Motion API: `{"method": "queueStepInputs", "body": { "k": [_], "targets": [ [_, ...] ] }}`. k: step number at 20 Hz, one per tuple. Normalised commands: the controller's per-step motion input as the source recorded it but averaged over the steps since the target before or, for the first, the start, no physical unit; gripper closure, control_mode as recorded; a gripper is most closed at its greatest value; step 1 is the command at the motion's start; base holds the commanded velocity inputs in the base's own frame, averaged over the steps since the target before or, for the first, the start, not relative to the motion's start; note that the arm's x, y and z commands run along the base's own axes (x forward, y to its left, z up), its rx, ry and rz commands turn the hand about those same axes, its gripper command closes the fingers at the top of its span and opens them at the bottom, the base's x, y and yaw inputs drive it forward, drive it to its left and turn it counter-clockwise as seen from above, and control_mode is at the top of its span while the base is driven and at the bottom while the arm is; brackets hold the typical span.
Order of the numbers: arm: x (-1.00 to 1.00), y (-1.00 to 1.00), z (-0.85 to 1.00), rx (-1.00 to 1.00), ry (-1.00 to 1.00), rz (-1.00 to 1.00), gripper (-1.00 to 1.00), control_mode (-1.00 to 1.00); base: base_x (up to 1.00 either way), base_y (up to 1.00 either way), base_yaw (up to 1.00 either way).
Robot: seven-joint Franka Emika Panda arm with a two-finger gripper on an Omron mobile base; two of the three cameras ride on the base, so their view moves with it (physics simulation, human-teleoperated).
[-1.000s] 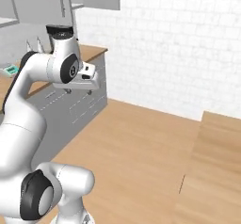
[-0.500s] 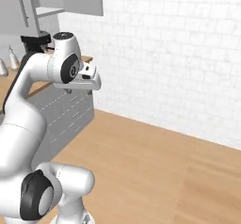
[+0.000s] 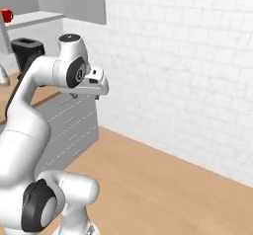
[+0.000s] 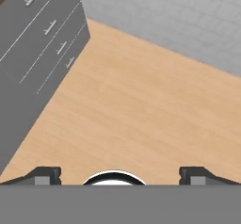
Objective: Gather all objects into one cabinet and sort the glasses and bowls to opposite sides.
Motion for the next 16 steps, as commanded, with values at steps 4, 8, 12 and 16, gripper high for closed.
{"method": "queueStepInputs", "body": {
  "k": [4, 8, 12, 16],
  "targets": [
    [0.0, 0.0, 0.0, 0.0, 0.0, 0.0, -1.0, 1.0, 1.0, 0.0, 0.4],
    [0.0, 0.0, 0.0, 0.0, 0.0, 0.0, -1.0, 1.0, 1.0, -0.06, 0.52],
    [0.0, 0.0, 0.0, 0.0, 0.0, 0.0, -1.0, 1.0, 1.0, -0.01, 0.6],
    [0.0, 0.0, 0.0, 0.0, 0.0, 0.0, -1.0, 1.0, 0.97, 0.0, 0.66]
  ]
}}
